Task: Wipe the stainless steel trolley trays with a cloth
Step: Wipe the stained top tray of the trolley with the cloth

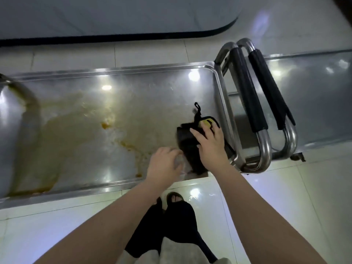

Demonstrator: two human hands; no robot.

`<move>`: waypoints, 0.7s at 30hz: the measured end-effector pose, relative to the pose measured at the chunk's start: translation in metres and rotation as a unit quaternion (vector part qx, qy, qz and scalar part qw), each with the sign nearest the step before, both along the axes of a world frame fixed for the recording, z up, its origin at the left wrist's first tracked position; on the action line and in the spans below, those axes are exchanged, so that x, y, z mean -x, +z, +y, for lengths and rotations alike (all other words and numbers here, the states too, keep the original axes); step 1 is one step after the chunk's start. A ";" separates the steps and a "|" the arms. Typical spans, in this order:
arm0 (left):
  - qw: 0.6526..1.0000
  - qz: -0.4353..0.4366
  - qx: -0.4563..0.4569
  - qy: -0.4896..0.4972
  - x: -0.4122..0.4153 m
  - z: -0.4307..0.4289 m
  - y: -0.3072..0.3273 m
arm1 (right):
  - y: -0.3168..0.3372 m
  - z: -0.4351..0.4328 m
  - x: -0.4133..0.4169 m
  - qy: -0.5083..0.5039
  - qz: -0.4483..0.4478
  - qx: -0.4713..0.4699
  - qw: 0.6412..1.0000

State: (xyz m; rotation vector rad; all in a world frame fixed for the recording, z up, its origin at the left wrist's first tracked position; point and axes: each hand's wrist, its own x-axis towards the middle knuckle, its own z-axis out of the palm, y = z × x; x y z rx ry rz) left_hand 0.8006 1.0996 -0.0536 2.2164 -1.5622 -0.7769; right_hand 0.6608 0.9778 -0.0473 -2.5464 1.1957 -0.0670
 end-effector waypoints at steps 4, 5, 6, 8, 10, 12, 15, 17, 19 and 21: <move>0.992 -0.126 0.003 0.027 -0.062 0.015 -0.024 | -0.030 0.011 0.008 -0.058 0.061 -0.052 0.995; 0.988 -0.146 0.004 0.042 -0.077 0.016 -0.028 | -0.034 0.012 0.007 -0.063 0.087 -0.054 0.993; 0.985 -0.162 0.008 0.058 -0.090 0.016 -0.031 | -0.037 0.011 0.005 -0.069 0.103 -0.052 0.991; 0.979 -0.188 0.010 0.081 -0.113 0.018 -0.037 | -0.041 0.006 -0.003 -0.063 0.113 -0.022 0.991; 0.973 -0.212 -0.006 0.092 -0.135 0.022 -0.042 | -0.046 0.001 -0.015 -0.040 0.126 0.005 0.991; 0.970 -0.224 -0.035 0.086 -0.153 0.028 -0.048 | -0.054 -0.001 -0.023 -0.019 0.149 0.004 0.989; 0.972 -0.220 -0.059 0.059 -0.164 0.036 -0.060 | -0.064 -0.016 -0.010 -0.036 0.159 0.008 0.987; 0.974 -0.210 -0.055 0.063 -0.165 0.036 -0.066 | -0.065 -0.036 0.010 -0.108 0.161 0.000 0.981; 0.974 -0.209 -0.048 0.072 -0.164 0.034 -0.070 | -0.064 -0.052 0.027 -0.193 0.173 -0.022 0.966; 0.974 -0.211 -0.043 0.074 -0.164 0.030 -0.071 | -0.064 -0.051 0.021 -0.240 0.188 -0.021 0.952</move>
